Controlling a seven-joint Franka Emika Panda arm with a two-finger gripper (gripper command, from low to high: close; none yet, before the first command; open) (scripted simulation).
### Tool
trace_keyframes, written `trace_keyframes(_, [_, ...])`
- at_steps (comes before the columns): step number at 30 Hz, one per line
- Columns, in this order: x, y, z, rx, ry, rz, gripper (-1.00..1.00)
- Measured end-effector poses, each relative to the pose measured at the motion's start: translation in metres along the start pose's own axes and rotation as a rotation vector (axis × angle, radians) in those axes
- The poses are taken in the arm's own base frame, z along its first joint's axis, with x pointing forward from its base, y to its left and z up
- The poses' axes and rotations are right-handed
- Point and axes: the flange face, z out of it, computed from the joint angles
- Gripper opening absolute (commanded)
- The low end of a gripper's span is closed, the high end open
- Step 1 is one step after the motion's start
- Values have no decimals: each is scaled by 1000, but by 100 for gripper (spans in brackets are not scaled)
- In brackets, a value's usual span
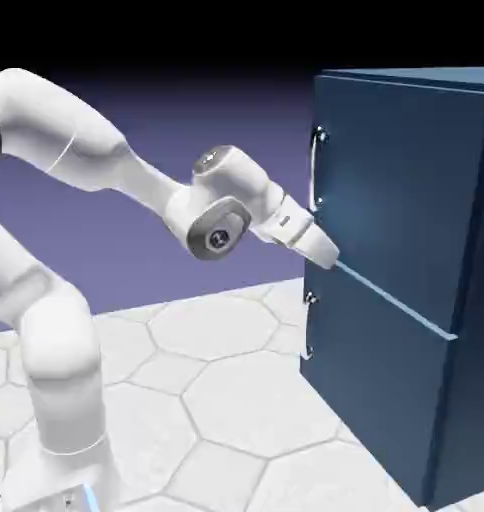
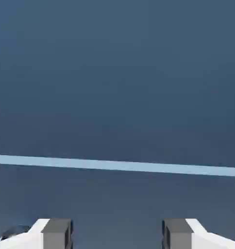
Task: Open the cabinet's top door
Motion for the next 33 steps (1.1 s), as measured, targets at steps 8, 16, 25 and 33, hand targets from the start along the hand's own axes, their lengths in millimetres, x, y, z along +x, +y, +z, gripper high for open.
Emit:
trace_keyframes(8, [23, -12, -45, 69, 92, 80, 0])
trace_keyframes(16, [28, -24, -85, 150, 180, 133, 0])
trace_keyframes(25, [16, -40, -116, 246, 275, 155, 0])
trace_keyframes(33, [-5, -57, -124, 329, 357, 145, 0])
